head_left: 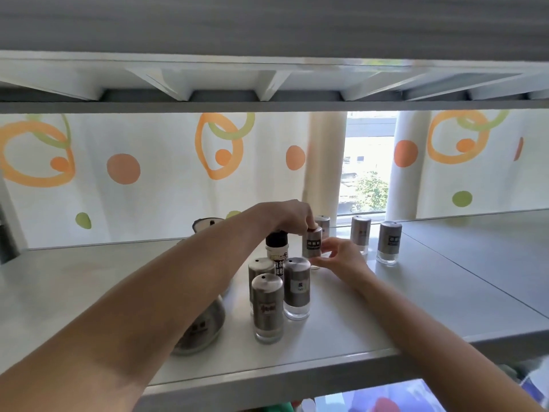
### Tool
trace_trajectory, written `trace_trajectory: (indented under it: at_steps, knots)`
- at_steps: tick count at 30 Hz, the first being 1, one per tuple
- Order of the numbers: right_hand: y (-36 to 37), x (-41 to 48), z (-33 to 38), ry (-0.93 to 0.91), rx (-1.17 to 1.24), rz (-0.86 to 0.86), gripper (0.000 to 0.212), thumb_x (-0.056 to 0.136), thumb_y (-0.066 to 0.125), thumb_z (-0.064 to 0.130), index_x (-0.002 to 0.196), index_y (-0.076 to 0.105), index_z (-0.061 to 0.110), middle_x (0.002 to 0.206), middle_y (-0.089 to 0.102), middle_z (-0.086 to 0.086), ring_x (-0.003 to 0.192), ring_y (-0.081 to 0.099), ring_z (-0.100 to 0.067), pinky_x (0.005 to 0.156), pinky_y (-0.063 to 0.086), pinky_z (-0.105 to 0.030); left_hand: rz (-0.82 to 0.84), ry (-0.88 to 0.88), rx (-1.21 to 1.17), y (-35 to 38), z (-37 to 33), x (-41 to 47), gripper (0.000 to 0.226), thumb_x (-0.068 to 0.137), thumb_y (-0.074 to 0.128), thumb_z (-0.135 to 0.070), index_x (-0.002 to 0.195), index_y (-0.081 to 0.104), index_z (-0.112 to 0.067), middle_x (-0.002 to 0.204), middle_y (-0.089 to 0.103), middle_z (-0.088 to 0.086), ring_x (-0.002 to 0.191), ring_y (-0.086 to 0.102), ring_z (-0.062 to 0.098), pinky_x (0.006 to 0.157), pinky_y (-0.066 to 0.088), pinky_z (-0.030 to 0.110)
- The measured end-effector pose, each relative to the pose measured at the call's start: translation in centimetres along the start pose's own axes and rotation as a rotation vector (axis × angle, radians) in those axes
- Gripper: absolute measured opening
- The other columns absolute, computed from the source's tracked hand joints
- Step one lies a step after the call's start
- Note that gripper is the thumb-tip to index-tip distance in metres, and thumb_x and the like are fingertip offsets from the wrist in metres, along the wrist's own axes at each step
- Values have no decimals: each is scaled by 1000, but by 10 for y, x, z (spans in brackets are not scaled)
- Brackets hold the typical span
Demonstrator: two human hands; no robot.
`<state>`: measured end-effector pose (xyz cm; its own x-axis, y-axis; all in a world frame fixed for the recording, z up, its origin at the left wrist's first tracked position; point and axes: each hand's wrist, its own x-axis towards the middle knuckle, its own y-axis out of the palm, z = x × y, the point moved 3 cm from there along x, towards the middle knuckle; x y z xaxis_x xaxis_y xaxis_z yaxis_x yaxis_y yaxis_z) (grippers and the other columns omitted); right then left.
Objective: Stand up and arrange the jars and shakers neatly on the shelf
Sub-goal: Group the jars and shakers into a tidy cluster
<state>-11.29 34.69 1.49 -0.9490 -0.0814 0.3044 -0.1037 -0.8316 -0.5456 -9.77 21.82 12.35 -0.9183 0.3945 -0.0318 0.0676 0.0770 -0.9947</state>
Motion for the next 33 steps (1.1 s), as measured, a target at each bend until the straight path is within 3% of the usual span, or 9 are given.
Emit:
trace_trajectory:
  at_steps: [5, 10, 13, 17, 22, 25, 27, 29, 33]
  knots:
    - [-5, -8, -1, -16, -19, 9, 25, 72, 79, 18, 95, 68, 21, 90, 68, 9, 62, 50, 3, 60, 36, -15, -28, 27, -2, 1, -15, -12, 36, 94, 43, -7, 122, 64, -12, 120, 64, 11, 91, 53, 20, 75, 40, 28]
    - [-22, -26, -7, -7, -100, -1, 25, 74, 77, 21, 97, 68, 21, 96, 69, 8, 64, 50, 6, 68, 39, -21, -51, 59, -10, 3, -41, -22, 39, 93, 42, -3, 126, 62, -11, 125, 62, 10, 108, 56, 25, 85, 43, 27]
    - [-30, -40, -5, -23, -137, -4, 30, 75, 77, 22, 104, 68, 18, 101, 70, 5, 70, 54, 3, 71, 43, -24, -41, 99, 12, 5, -53, -29, 33, 92, 44, -6, 118, 66, -7, 114, 65, 13, 92, 56, 24, 79, 44, 30]
    - [-40, -63, -1, -73, -155, -18, 34, 75, 77, 17, 107, 69, 11, 103, 71, -1, 66, 53, 4, 62, 39, -15, -34, 159, 31, 6, -64, -42, 23, 93, 51, -15, 100, 69, -3, 79, 59, 6, 79, 50, 19, 69, 40, 28]
    - [-48, -92, 6, -106, -181, -24, 34, 74, 77, 14, 107, 69, 9, 99, 69, 0, 64, 51, 2, 59, 37, -12, -27, 225, 46, 7, -77, -60, 22, 90, 57, -15, 99, 69, 0, 59, 48, -4, 65, 45, 12, 55, 32, 21]
    - [-47, -106, 13, -136, -185, -12, 33, 73, 78, 13, 104, 70, 7, 97, 70, -1, 64, 53, -5, 60, 40, -14, -19, 255, 60, 5, -80, -72, 22, 87, 61, -14, 103, 70, -1, 63, 53, -5, 64, 45, 9, 56, 32, 20]
    - [-46, -113, 16, -140, -184, -9, 32, 73, 78, 14, 103, 71, 8, 95, 70, -1, 63, 51, -9, 60, 41, -18, -9, 269, 68, 4, -79, -79, 27, 86, 63, -14, 111, 69, -5, 85, 67, 3, 76, 49, 10, 66, 37, 21]
    - [-42, -120, 20, -140, -194, 2, 32, 73, 78, 16, 104, 70, 11, 92, 68, 5, 64, 50, -10, 61, 42, -19, -2, 268, 65, 3, -77, -87, 30, 86, 64, -14, 115, 67, -6, 100, 69, 5, 80, 50, 10, 70, 37, 23]
    - [-35, -133, 28, -156, -187, 29, 31, 73, 78, 19, 103, 71, 13, 94, 68, 6, 70, 54, -14, 66, 45, -25, 18, 270, 93, 0, -73, -102, 27, 85, 66, -14, 110, 70, -6, 75, 59, -3, 61, 44, 5, 56, 33, 19]
